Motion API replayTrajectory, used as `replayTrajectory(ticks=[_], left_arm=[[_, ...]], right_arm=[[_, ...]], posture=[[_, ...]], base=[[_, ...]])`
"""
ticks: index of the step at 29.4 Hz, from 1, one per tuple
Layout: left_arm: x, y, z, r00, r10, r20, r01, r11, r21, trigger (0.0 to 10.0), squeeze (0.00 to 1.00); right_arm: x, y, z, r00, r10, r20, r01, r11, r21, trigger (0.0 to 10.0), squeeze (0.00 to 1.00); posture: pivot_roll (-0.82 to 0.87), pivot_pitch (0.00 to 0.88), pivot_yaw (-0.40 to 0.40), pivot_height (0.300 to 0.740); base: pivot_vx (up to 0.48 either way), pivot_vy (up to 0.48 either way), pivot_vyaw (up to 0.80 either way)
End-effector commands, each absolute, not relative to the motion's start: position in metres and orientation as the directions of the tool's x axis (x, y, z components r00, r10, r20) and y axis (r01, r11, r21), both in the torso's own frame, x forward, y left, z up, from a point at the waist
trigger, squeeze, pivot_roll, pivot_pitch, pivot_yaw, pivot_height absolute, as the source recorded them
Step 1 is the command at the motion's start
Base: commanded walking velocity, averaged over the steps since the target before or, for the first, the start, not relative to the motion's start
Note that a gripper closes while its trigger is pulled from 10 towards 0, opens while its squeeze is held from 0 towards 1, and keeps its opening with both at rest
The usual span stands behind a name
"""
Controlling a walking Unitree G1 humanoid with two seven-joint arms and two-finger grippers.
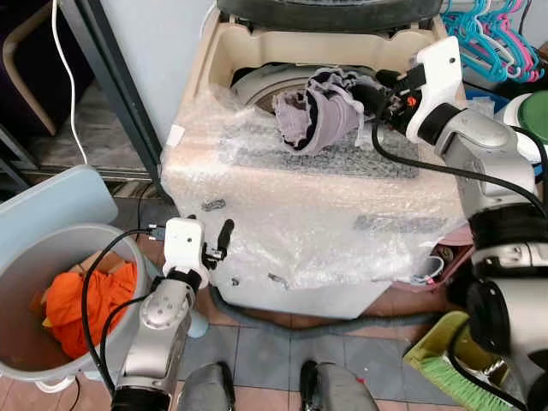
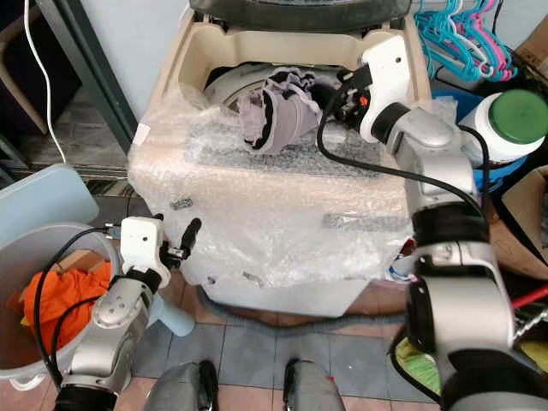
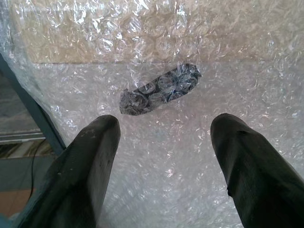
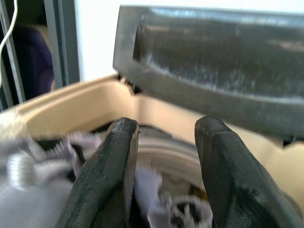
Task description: Clothes washing
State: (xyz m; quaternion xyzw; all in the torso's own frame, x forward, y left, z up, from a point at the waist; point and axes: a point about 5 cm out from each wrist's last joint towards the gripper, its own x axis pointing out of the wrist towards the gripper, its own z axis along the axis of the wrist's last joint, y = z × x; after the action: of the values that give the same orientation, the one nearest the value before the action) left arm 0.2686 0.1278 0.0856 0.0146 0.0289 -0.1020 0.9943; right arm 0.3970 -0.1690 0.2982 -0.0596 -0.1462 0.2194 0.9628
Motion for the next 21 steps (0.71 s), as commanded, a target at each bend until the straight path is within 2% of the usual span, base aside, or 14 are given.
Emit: replayTrajectory(ticks=[1, 2, 3, 4, 5, 6, 12, 17, 19, 21], left_arm=[[0.268, 0.130, 0.083, 0.979, -0.188, -0.076, 0.191, 0.981, 0.035, 10.0, 0.00], [0.268, 0.130, 0.083, 0.979, -0.187, -0.075, 0.190, 0.981, 0.034, 10.0, 0.00], [0.268, 0.130, 0.083, 0.980, -0.187, -0.075, 0.189, 0.981, 0.034, 10.0, 0.00], [0.268, 0.130, 0.084, 0.981, -0.181, -0.073, 0.184, 0.982, 0.033, 10.0, 0.00], [0.268, 0.131, 0.084, 0.981, -0.179, -0.071, 0.181, 0.983, 0.032, 10.0, 0.00], [0.268, 0.132, 0.084, 0.983, -0.170, -0.067, 0.172, 0.985, 0.029, 10.0, 0.00], [0.272, 0.134, 0.080, 0.989, -0.113, -0.094, 0.117, 0.992, 0.035, 10.0, 0.00], [0.277, 0.132, 0.088, 0.992, -0.117, -0.049, 0.120, 0.991, 0.053, 10.0, 0.00], [0.280, 0.131, 0.093, 0.993, -0.118, -0.013, 0.119, 0.991, 0.058, 10.0, 0.00], [0.281, 0.132, 0.094, 0.993, -0.115, -0.007, 0.115, 0.992, 0.053, 10.0, 0.00]], right_arm=[[0.394, -0.173, 0.321, 0.839, 0.388, 0.382, -0.345, 0.922, -0.178, 2.0, 0.00], [0.393, -0.171, 0.326, 0.826, 0.389, 0.408, -0.340, 0.921, -0.192, 3.9, 0.00], [0.392, -0.171, 0.329, 0.819, 0.391, 0.420, -0.337, 0.920, -0.198, 3.9, 0.00], [0.390, -0.173, 0.334, 0.807, 0.379, 0.452, -0.319, 0.925, -0.206, 10.0, 0.00], [0.390, -0.175, 0.336, 0.804, 0.373, 0.464, -0.313, 0.928, -0.202, 10.0, 0.24], [0.387, -0.179, 0.336, 0.794, 0.366, 0.485, -0.307, 0.930, -0.199, 10.0, 1.00], [0.375, -0.177, 0.306, 0.792, 0.433, 0.431, -0.307, 0.892, -0.331, 10.0, 1.00], [0.360, -0.165, 0.288, 0.752, 0.508, 0.420, -0.312, 0.836, -0.452, 10.0, 1.00], [0.359, -0.165, 0.282, 0.764, 0.492, 0.418, -0.304, 0.846, -0.439, 10.0, 1.00], [0.358, -0.170, 0.275, 0.796, 0.422, 0.433, -0.273, 0.890, -0.366, 10.0, 1.00]], posture=[[-0.07, 0.120, 0.015, 0.740], [-0.07, 0.120, 0.015, 0.740], [-0.07, 0.120, 0.015, 0.740], [-0.07, 0.118, 0.011, 0.740], [-0.07, 0.118, 0.011, 0.740], [-0.07, 0.117, 0.010, 0.740], [-0.10, 0.104, 0.039, 0.740], [-0.11, 0.091, 0.058, 0.740], [-0.11, 0.086, 0.057, 0.740], [-0.10, 0.078, 0.054, 0.740]], base=[[0.000, 0.000, 0.00], [0.000, 0.000, 0.00], [0.000, 0.000, 0.00], [0.000, 0.000, 0.00], [0.000, 0.000, 0.00], [0.000, 0.000, 0.00], [0.000, 0.000, 0.00], [0.000, 0.000, 0.00], [0.000, 0.000, 0.00], [0.000, 0.000, 0.00]])
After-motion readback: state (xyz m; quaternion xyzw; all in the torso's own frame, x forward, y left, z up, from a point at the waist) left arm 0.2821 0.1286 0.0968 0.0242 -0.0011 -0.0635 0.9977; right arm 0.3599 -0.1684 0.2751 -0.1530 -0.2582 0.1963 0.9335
